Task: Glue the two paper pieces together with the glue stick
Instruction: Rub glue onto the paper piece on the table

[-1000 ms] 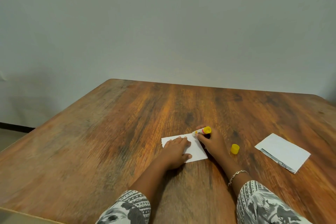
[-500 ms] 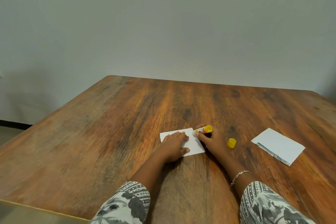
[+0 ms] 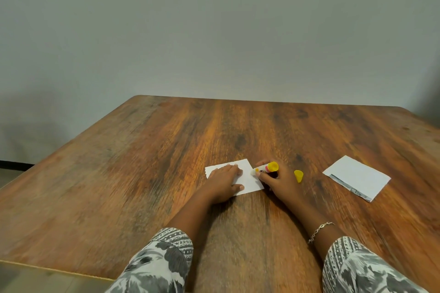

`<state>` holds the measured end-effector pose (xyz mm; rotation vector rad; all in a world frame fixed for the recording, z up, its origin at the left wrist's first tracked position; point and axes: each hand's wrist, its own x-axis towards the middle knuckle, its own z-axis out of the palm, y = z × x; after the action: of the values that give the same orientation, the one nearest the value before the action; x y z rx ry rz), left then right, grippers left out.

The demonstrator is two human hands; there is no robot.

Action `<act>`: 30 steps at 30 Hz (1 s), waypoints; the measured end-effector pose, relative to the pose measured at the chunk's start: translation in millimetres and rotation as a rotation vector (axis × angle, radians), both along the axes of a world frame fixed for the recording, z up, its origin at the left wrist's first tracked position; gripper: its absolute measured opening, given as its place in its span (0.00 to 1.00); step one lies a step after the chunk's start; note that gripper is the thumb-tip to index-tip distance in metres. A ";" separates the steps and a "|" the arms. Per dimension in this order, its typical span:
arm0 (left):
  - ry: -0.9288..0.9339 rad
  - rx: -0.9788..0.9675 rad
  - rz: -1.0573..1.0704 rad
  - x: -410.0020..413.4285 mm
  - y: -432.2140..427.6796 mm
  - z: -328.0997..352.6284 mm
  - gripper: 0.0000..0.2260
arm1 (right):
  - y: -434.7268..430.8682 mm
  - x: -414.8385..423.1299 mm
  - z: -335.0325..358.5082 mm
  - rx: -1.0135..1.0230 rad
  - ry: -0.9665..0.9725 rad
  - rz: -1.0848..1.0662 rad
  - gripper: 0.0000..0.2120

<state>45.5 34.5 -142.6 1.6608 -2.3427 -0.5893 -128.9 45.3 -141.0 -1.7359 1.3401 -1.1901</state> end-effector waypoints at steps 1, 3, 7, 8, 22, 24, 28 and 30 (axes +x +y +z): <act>0.000 -0.002 0.002 -0.1 -0.3 -0.6 0.21 | 1.7 -0.8 0.3 0.004 -0.007 0.000 0.04; -0.007 -0.006 0.005 -0.1 -1.0 -1.7 0.22 | 5.1 -2.8 1.5 0.003 0.001 0.008 0.04; -0.012 -0.009 0.004 0.9 -2.0 -2.4 0.22 | 12.2 -6.4 4.2 0.007 0.009 0.017 0.05; -0.011 -0.008 0.003 1.2 -2.1 -2.2 0.22 | 13.5 -7.0 4.4 0.011 0.007 0.017 0.05; -0.036 -0.027 0.004 1.8 1.3 3.2 0.21 | 29.5 -19.7 1.0 0.063 -0.001 0.047 0.04; -0.041 -0.026 0.001 1.6 2.2 4.8 0.21 | 30.6 -21.9 0.5 0.061 0.019 0.050 0.05; -0.052 -0.019 -0.010 1.6 4.7 8.9 0.21 | 32.7 -21.7 2.1 0.063 0.000 0.045 0.04; -0.074 0.001 -0.017 2.1 4.7 12.1 0.20 | 33.7 -20.8 4.3 0.073 -0.085 0.019 0.04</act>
<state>47.6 39.1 -130.5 1.6923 -2.4106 -0.5413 -149.8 79.0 -136.7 -1.6250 1.2980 -1.1772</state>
